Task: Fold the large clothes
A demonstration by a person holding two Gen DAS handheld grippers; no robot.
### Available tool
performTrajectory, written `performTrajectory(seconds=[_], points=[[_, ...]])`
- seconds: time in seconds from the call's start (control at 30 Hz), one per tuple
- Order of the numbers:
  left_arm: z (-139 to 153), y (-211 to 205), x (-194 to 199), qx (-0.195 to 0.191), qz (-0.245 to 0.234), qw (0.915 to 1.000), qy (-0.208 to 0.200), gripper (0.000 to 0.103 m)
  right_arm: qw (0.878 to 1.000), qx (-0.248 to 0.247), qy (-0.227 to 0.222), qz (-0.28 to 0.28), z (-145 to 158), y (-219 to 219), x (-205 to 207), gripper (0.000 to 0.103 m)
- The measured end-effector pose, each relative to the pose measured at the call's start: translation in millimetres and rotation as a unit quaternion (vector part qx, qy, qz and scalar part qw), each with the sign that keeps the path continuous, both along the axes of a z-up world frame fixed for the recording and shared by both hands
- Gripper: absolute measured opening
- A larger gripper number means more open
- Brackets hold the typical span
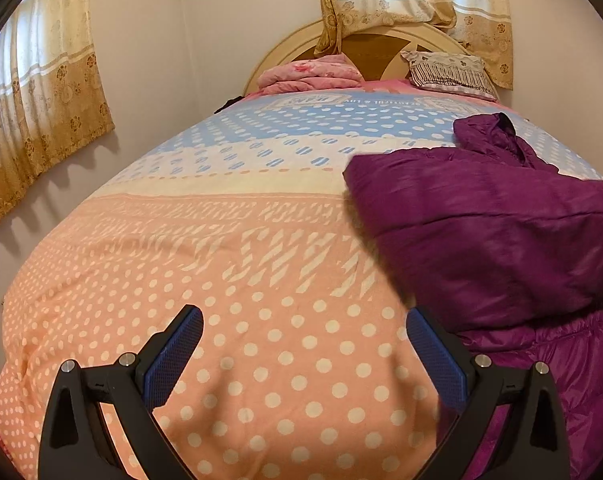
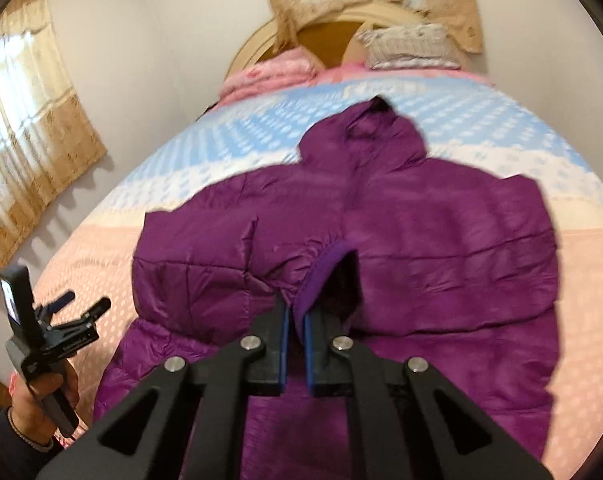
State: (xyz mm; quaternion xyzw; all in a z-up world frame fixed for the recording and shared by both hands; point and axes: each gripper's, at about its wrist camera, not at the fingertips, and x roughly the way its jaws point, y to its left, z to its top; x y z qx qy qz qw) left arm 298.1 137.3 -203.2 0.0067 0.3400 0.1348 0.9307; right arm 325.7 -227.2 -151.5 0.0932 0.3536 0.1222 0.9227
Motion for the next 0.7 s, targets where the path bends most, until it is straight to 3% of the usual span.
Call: performTrajectory(seconds=[0.13,0.43,0.5,0.7], points=[[3,-6,3,0.001,-0.007,1.0,-0.002,0.102,0.999,0.003,-0.002,-0.033,2,-28,-7,0.007],[15,-20,11,0.011,-0.021,0.9997,-0.006,0.102,0.996,0.0,0.053,-0.075,-47,-64,-19,0.007],[17,-26,13,0.012,-0.024,0.9996,-0.008,0.102,0.996,-0.012,0.044,-0.083,-47,-63,-19,0.007],[15,-59,23,0.03,-0.057,0.9979,-0.007,0.102,0.99,0.022,0.025,-0.137,-36,-87,-12,0.007]])
